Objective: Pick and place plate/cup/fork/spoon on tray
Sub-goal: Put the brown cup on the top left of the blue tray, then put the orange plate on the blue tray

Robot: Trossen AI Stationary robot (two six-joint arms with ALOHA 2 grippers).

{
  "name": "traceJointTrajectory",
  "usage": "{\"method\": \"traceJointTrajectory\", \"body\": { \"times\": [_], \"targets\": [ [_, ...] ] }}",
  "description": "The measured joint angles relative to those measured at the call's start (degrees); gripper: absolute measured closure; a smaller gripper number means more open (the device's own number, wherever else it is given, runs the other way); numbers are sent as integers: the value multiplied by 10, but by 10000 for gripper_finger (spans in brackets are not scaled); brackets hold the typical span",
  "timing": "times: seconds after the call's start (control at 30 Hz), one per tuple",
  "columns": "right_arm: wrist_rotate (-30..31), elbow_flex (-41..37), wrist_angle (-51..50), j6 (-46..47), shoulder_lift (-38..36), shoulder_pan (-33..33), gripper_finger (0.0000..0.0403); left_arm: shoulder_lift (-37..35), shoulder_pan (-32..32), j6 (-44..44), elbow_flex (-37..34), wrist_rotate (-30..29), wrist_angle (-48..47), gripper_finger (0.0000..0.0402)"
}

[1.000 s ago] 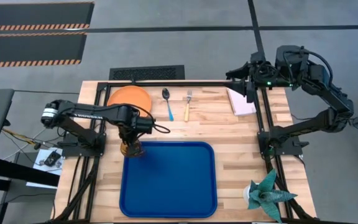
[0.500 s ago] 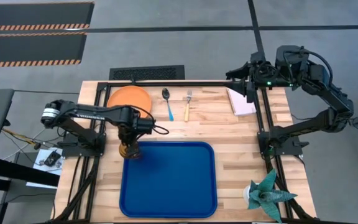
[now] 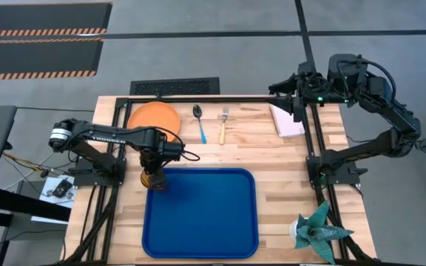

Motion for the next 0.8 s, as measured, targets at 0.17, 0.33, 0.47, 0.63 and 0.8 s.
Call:
{"method": "traceJointTrajectory", "body": {
  "times": [0.17, 0.33, 0.47, 0.63, 0.8],
  "targets": [
    [0, 0, 0, -1, 0, 0, 108, 0, 0, -2, 1, -3, 7, 311],
    [0, 0, 0, -1, 0, 0, 108, -2, 0, -5, 35, -21, 8, 245],
    [0, 0, 0, -8, 0, 0, 108, -7, 0, -24, 68, -36, -5, 194],
    [0, -2, 4, -8, 0, 0, 108, -13, 0, -61, 106, -63, -26, 153],
    [0, -3, 3, -10, 0, 0, 108, -21, 2, -122, 161, -128, -54, 145]
  ]
}}
